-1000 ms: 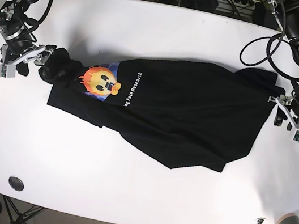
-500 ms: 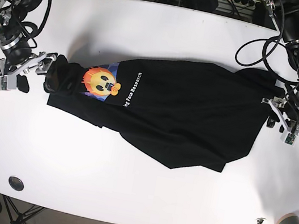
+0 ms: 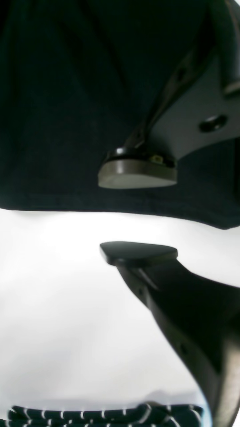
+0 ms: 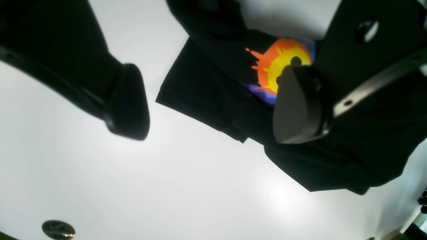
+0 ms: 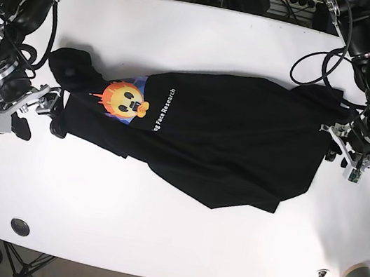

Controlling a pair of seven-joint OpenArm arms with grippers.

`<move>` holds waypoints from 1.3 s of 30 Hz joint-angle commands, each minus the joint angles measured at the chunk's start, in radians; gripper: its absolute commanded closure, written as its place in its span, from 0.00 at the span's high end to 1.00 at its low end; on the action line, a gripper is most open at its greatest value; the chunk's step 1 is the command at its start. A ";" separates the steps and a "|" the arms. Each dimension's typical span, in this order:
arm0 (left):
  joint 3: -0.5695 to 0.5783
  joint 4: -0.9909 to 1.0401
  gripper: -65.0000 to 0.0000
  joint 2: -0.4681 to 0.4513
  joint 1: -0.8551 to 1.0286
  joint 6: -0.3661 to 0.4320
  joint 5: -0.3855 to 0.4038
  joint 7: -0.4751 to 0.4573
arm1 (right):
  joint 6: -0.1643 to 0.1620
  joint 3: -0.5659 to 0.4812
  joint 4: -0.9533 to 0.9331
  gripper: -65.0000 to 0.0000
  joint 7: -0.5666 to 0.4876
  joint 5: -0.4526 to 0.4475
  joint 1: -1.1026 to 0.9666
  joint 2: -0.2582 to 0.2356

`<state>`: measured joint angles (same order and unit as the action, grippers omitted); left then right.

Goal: Fold the T-shirt properly
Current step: 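Grasp the shirt's collar corners with both grippers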

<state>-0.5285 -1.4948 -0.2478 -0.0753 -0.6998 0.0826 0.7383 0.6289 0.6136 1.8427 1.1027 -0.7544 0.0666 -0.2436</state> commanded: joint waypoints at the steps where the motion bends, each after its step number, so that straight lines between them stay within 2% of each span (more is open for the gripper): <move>1: -0.006 -0.014 0.38 -0.017 -0.016 0.002 0.009 -0.023 | -0.016 0.002 -0.033 0.85 -0.028 0.026 0.048 -0.017; 7: -0.006 -0.014 0.38 -0.017 -0.016 0.002 0.009 -0.023 | -0.045 -0.002 -0.222 0.85 -0.045 0.186 0.134 -0.017; 11: -0.006 -0.014 0.38 -0.017 -0.016 0.002 0.009 -0.023 | -0.042 -0.004 -0.400 0.85 -0.115 0.309 0.190 -0.017; 15: -0.005 -0.014 0.38 -0.017 -0.016 0.002 0.009 -0.023 | -0.037 -0.005 -0.544 0.85 -0.181 0.376 0.233 -0.021; 22: -0.005 -0.014 0.38 -0.017 -0.016 0.002 0.009 -0.023 | -0.037 -0.004 -0.754 0.85 -0.275 0.387 0.269 -0.027; 28: -0.005 -0.014 0.38 -0.017 -0.016 0.002 0.009 -0.023 | -0.037 -0.007 -0.762 0.85 -0.293 0.396 0.259 -0.006; 35: -0.005 -0.013 0.38 -0.018 -0.016 0.002 0.009 -0.023 | -0.044 -0.067 -0.762 0.85 -0.295 0.385 0.232 0.028; 39: -0.005 -0.013 0.38 -0.018 -0.016 0.002 0.009 -0.023 | -0.045 -0.065 -0.762 0.85 -0.296 0.396 0.229 0.063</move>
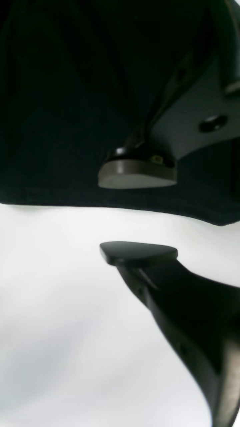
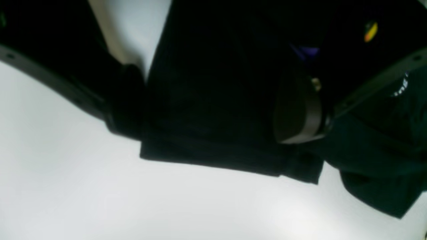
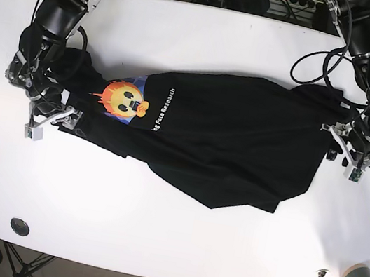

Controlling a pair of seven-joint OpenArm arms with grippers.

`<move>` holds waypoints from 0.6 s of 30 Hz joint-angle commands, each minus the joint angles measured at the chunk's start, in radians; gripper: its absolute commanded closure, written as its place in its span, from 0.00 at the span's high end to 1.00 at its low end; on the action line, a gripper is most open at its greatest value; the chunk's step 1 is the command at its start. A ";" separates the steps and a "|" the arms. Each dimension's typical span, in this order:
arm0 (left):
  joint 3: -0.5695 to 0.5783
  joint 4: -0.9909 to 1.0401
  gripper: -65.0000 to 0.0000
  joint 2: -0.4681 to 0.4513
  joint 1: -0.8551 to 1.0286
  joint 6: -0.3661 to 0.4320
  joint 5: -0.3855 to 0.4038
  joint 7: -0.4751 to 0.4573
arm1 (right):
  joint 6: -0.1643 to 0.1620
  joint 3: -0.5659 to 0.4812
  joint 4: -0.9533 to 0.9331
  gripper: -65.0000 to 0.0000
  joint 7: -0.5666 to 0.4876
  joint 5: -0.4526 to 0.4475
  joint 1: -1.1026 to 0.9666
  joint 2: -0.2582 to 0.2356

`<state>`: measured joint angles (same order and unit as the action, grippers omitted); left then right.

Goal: Fold the T-shirt properly
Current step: 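Grasp the shirt's collar corners with both grippers, then move the left gripper to the shirt's hem corner and grasp it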

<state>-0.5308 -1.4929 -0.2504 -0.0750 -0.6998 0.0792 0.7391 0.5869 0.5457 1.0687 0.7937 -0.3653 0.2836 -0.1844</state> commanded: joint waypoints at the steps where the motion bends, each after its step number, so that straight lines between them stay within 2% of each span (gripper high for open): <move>1: -0.002 -0.015 0.38 -0.016 -0.016 0.002 0.012 -0.023 | -0.003 0.003 0.012 0.85 0.011 0.007 0.010 0.004; 3: -0.002 -0.015 0.38 -0.017 -0.016 0.002 0.012 -0.023 | -0.003 0.003 0.012 0.80 -0.003 0.002 0.001 0.006; 5: -0.002 -0.015 0.38 -0.017 -0.016 0.002 0.012 -0.023 | -0.003 0.003 0.012 0.72 -0.020 0.002 0.001 0.006; 11: -0.002 -0.015 0.38 -0.017 -0.016 0.002 0.012 -0.023 | -0.005 -0.002 0.011 0.33 -0.030 0.007 0.001 0.003; 13: -0.001 -0.013 0.38 -0.017 -0.021 0.002 0.012 -0.023 | -0.005 -0.005 0.011 0.16 -0.030 0.007 0.001 0.003; 15: 0.007 -0.012 0.38 -0.017 -0.049 0.002 0.011 -0.022 | -0.005 -0.005 0.011 0.02 -0.029 0.007 0.001 0.001; 18: 0.047 0.045 0.38 -0.017 -0.098 0.002 0.011 -0.020 | -0.005 -0.005 0.017 0.06 -0.029 0.007 0.001 0.001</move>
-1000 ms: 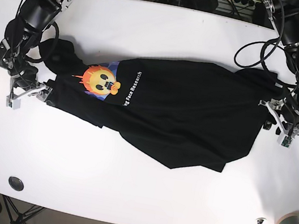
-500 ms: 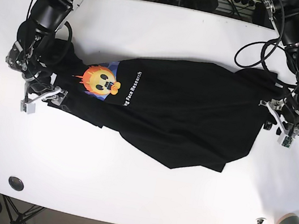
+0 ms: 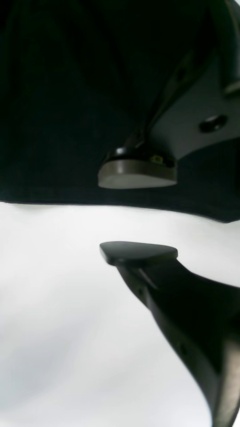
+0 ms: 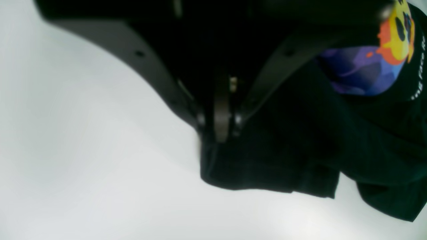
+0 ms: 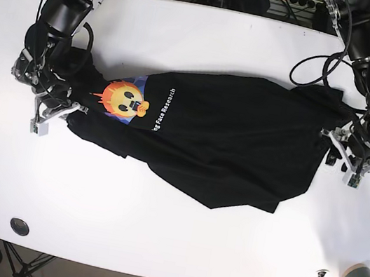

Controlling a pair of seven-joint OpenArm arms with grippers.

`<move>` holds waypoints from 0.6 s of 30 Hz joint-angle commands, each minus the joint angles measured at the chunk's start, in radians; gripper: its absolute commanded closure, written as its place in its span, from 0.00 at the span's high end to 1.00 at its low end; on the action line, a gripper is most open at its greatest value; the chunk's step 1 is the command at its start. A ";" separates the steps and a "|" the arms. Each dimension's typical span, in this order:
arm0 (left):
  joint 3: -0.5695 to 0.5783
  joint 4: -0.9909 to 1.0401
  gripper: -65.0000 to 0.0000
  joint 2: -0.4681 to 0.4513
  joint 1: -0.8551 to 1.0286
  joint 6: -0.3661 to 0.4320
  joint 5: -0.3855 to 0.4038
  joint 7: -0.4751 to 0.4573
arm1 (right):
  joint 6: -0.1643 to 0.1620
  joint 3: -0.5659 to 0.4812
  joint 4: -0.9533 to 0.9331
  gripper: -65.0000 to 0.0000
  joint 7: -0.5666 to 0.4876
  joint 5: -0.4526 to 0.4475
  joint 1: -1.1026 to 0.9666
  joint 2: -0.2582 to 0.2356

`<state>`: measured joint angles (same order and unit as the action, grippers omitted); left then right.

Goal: Fold the T-shirt properly
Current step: 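Move the left gripper to the shirt's hem corner and grasp it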

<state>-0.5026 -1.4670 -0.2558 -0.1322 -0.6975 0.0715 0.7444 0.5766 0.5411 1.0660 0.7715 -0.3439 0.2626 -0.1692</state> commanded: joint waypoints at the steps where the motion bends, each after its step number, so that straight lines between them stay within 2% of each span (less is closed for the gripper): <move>1: 0.026 0.047 0.38 -0.012 -0.054 -0.001 0.018 -0.026 | 0.006 0.000 0.020 0.04 -0.005 -0.014 0.022 -0.014; 7: 0.040 0.205 0.40 -0.012 -0.189 0.147 0.018 -0.029 | 0.006 0.000 0.053 0.03 -0.001 -0.014 0.020 -0.016; 14: 0.040 0.470 0.69 -0.010 -0.386 0.220 0.018 -0.044 | 0.006 0.003 0.056 0.03 -0.001 -0.014 0.014 -0.016; 18: 0.042 0.602 0.72 -0.010 -0.465 0.223 0.018 -0.119 | 0.006 0.000 0.056 0.03 -0.001 -0.019 0.011 -0.014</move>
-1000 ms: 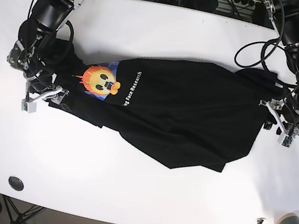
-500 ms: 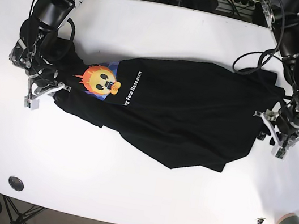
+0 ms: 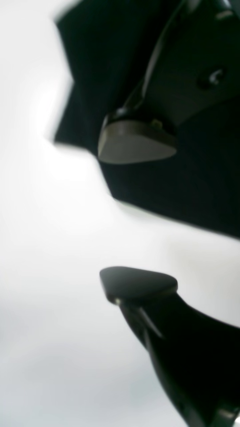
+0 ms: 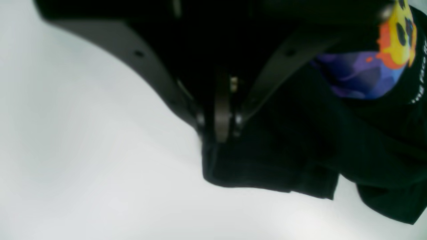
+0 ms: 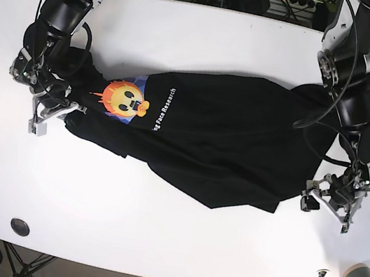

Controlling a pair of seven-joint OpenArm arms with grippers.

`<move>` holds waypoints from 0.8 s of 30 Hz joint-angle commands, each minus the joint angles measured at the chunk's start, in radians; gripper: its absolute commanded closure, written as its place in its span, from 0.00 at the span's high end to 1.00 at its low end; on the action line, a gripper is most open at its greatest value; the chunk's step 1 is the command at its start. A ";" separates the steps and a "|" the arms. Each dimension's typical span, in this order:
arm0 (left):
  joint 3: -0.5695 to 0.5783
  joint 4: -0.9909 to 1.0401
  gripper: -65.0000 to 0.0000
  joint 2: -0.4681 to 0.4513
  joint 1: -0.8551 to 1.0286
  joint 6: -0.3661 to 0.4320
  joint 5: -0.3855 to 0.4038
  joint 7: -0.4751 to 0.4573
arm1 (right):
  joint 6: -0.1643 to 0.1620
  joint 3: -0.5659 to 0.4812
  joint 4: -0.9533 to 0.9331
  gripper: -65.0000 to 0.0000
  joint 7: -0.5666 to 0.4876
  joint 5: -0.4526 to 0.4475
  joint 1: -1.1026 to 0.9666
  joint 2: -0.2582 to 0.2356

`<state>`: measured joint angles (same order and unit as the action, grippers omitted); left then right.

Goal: Fold the T-shirt properly
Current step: 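Move the left gripper to the shirt's hem corner and grasp it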

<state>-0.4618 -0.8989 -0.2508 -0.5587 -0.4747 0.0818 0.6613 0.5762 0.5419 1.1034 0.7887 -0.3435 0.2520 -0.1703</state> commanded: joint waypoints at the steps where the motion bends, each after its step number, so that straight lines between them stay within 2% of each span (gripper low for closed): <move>1: 0.011 0.076 0.72 -0.015 -0.059 0.000 0.008 -0.056 | 0.006 -0.001 0.019 0.03 -0.018 -0.019 0.022 -0.011; 8: 0.143 0.291 0.72 -0.014 -0.157 0.003 0.017 -0.170 | 0.006 -0.001 0.019 0.03 -0.018 -0.024 0.020 -0.010; 15: 0.146 0.519 0.72 0.018 -0.235 0.006 0.011 -0.344 | 0.008 -0.001 0.019 0.03 -0.018 -0.024 0.019 -0.010; 24: 0.148 0.579 0.72 0.066 -0.243 0.023 0.009 -0.354 | 0.011 0.004 0.019 0.03 -0.018 -0.025 0.017 -0.010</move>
<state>-0.3149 -0.3073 -0.1932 -0.7654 -0.4442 0.0803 0.3202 0.5766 0.5438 1.1034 0.7891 -0.3462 0.2459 -0.1665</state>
